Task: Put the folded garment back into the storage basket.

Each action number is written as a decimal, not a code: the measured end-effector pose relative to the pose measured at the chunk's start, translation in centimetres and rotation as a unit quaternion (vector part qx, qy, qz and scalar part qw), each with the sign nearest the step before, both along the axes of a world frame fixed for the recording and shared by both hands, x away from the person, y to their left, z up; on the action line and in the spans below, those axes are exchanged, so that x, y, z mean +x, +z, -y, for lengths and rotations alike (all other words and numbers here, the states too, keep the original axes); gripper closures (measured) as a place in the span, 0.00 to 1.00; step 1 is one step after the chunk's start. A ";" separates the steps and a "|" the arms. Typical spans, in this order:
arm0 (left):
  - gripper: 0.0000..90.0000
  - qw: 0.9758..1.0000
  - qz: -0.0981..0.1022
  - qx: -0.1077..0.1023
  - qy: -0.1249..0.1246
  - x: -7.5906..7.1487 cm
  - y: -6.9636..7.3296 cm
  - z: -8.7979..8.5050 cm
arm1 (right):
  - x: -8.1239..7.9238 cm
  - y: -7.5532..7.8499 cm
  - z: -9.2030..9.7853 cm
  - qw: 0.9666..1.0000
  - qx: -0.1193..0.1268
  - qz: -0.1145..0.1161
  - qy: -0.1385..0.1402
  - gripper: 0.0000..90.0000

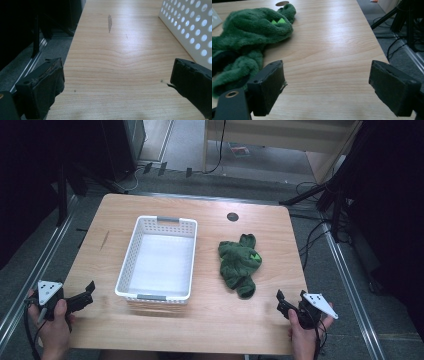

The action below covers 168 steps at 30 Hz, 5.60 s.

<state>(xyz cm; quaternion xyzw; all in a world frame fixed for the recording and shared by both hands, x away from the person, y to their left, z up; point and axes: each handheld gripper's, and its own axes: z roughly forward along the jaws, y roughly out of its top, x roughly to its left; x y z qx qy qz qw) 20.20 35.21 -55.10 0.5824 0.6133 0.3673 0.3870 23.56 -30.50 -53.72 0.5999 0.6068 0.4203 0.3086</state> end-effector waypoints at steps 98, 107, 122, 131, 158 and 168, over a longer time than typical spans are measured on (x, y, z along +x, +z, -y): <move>0.01 1.000 -0.014 -0.026 0.009 0.6 0.0 -0.4 | 15.1 0.6 -16.7 0.977 -0.092 -0.187 0.041 0.56; 0.01 0.999 -0.018 -0.033 0.011 0.7 0.0 -0.6 | 13.7 -0.7 -16.9 0.990 -0.096 -0.107 0.001 0.76; 0.01 1.000 -0.006 -0.019 0.014 0.6 0.0 -0.3 | 12.8 3.1 -16.6 0.996 -0.071 -0.058 0.006 0.77; 0.01 1.000 -0.006 -0.019 0.013 0.6 0.0 -0.3 | 11.6 8.2 -17.3 0.998 -0.040 -0.043 0.027 0.76; 0.01 1.000 -0.015 -0.018 0.004 0.8 0.0 -0.2 | 10.7 14.0 -24.3 0.998 -0.031 -0.040 0.044 0.75; 0.01 1.000 -0.017 -0.023 0.005 0.9 0.0 -0.3 | 10.7 15.0 -27.3 0.996 -0.030 -0.041 0.066 0.75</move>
